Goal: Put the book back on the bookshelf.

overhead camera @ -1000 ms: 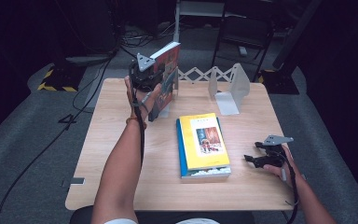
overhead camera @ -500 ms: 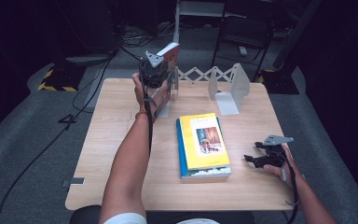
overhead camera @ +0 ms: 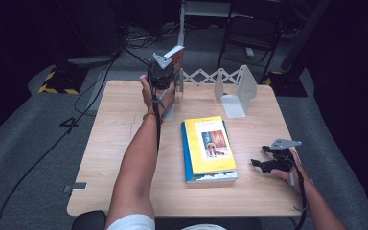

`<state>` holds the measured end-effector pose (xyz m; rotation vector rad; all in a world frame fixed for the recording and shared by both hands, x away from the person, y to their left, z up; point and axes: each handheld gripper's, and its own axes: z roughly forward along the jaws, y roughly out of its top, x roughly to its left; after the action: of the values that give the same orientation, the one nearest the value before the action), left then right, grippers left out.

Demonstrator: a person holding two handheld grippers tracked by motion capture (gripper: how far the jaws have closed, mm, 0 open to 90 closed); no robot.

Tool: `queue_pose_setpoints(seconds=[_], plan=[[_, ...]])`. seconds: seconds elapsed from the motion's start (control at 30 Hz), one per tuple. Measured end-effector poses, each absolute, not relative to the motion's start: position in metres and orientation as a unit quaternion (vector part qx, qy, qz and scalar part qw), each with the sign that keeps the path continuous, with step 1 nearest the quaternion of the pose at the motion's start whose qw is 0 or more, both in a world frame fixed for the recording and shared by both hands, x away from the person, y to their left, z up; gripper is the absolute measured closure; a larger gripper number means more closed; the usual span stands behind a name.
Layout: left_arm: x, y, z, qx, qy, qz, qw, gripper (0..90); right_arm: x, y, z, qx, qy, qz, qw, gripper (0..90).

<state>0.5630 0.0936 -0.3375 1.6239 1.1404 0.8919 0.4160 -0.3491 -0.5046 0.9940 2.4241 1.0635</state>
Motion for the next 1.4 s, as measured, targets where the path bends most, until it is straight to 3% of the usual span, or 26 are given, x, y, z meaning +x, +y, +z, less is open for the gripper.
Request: queue_pose_setpoints(seconds=[0.7, 1.4], plan=[[0.566, 0.089, -0.338, 0.647, 0.470, 0.380, 0.465, 71.2, 0.415, -0.349, -0.505, 0.344, 0.849, 0.371, 0.155, 16.6], [0.537, 0.103, -0.329, 0.688, 0.419, 0.376, 0.457, 70.0, 0.416, -0.348, -0.505, 0.343, 0.848, 0.373, 0.155, 16.5]])
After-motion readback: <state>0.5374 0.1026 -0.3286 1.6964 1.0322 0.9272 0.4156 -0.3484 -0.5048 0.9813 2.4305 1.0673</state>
